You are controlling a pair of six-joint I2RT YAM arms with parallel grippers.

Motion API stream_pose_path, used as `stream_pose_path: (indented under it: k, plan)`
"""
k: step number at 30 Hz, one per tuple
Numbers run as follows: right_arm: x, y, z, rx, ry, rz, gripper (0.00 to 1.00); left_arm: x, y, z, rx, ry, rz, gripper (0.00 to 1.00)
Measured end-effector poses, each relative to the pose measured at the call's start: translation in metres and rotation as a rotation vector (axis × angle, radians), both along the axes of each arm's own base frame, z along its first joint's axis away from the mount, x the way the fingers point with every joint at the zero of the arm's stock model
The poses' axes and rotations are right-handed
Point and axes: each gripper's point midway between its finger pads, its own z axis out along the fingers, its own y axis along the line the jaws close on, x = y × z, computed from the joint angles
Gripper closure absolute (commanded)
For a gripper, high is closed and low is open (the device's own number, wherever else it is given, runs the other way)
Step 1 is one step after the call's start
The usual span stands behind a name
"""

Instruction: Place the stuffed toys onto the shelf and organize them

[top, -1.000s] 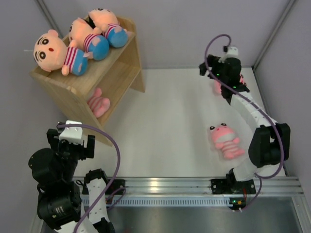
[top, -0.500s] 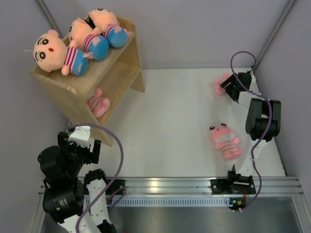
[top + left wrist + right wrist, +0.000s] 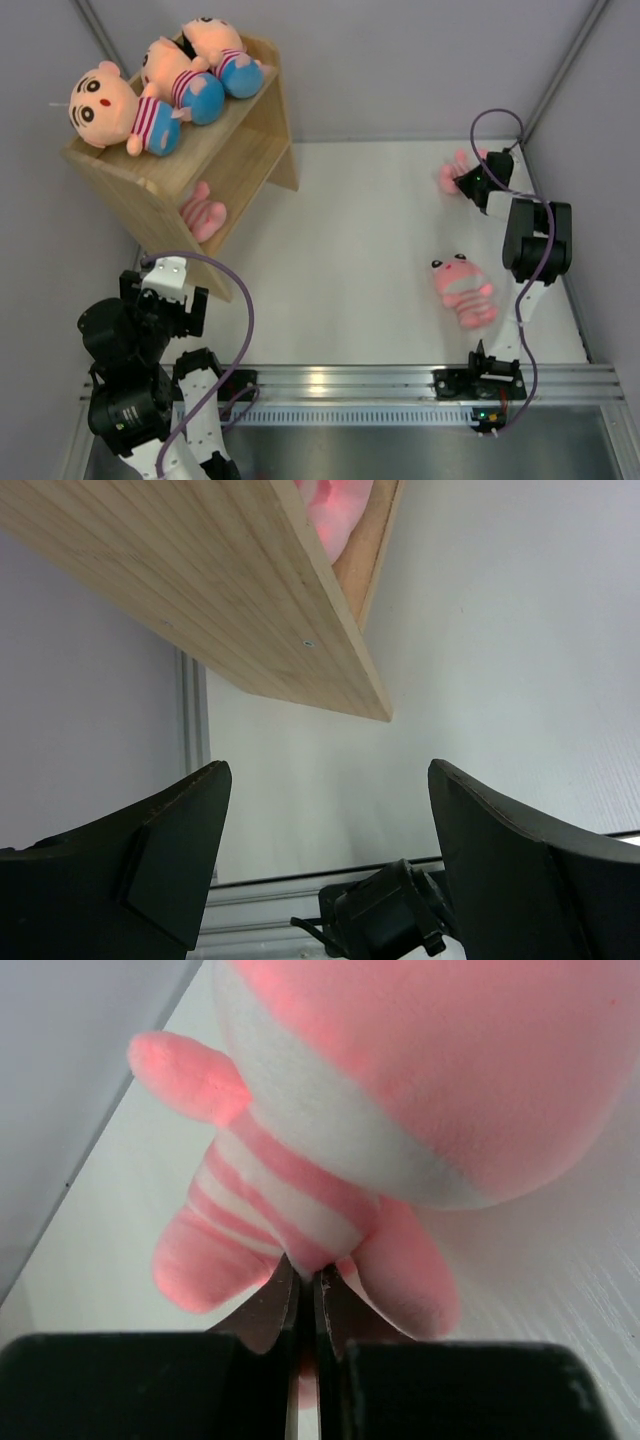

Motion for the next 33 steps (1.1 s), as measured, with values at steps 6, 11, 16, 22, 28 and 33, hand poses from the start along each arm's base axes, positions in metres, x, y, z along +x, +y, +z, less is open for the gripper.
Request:
stream_pose_path:
  k: [6,11,16,22,28,33]
  plan:
    - [-0.008,0.027,0.026,-0.156,-0.036,0.212,1.00,0.000,-0.004,-0.001,-0.012,0.000,-0.017,0.14]
    - [-0.043,0.145,0.121,-0.413,-0.257,0.649,0.99,0.001,-0.005,-0.001,-0.016,0.002,-0.019,0.14]
    - [-0.130,0.291,0.203,-0.622,-0.562,1.146,1.00,0.001,-0.006,-0.001,-0.020,0.001,-0.026,0.14]
    - [-0.183,0.369,0.255,-0.728,-0.755,1.426,1.00,0.000,-0.007,-0.002,-0.021,0.004,-0.026,0.14]
    - [-0.179,0.420,0.276,-0.771,-0.812,1.522,1.00,-0.004,-0.007,-0.002,-0.007,-0.002,-0.025,0.14]
    - [-0.195,0.465,0.240,-0.782,-0.755,1.653,1.00,-0.006,-0.007,0.001,0.006,-0.013,-0.024,0.14]
